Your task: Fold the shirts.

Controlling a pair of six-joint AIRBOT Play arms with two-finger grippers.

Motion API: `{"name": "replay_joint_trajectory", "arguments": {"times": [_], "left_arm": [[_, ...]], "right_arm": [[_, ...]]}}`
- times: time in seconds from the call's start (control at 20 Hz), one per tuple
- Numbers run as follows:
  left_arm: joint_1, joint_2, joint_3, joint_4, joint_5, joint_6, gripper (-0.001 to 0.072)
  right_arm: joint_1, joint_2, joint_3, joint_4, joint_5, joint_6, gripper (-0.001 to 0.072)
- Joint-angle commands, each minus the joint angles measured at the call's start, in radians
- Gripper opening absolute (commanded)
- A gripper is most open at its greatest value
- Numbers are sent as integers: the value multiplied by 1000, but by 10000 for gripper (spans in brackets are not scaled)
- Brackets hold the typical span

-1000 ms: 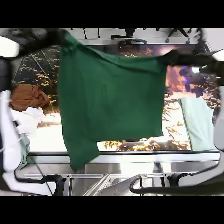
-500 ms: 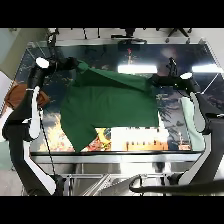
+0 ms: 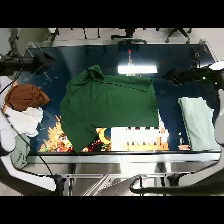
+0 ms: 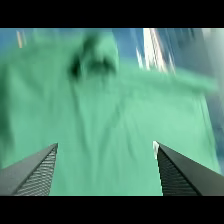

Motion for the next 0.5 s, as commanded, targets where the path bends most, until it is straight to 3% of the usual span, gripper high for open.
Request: {"name": "replay_joint_trajectory", "arguments": {"times": [0.0, 0.2, 0.3, 0.45], "left_arm": [[51, 213, -356, 190, -122, -26, 666], [127, 376, -799, 275, 40, -16, 666], [168, 373, -909, 245, 104, 23, 666], [179, 291, -958, 169, 157, 89, 666]], "right_arm": [[-28, 195, -245, -179, 80, 44, 401], [-104, 372, -608, -225, -50, 17, 401], [-139, 388, -697, -217, -98, -8, 342], [-148, 348, -727, -209, -113, -26, 341]]}}
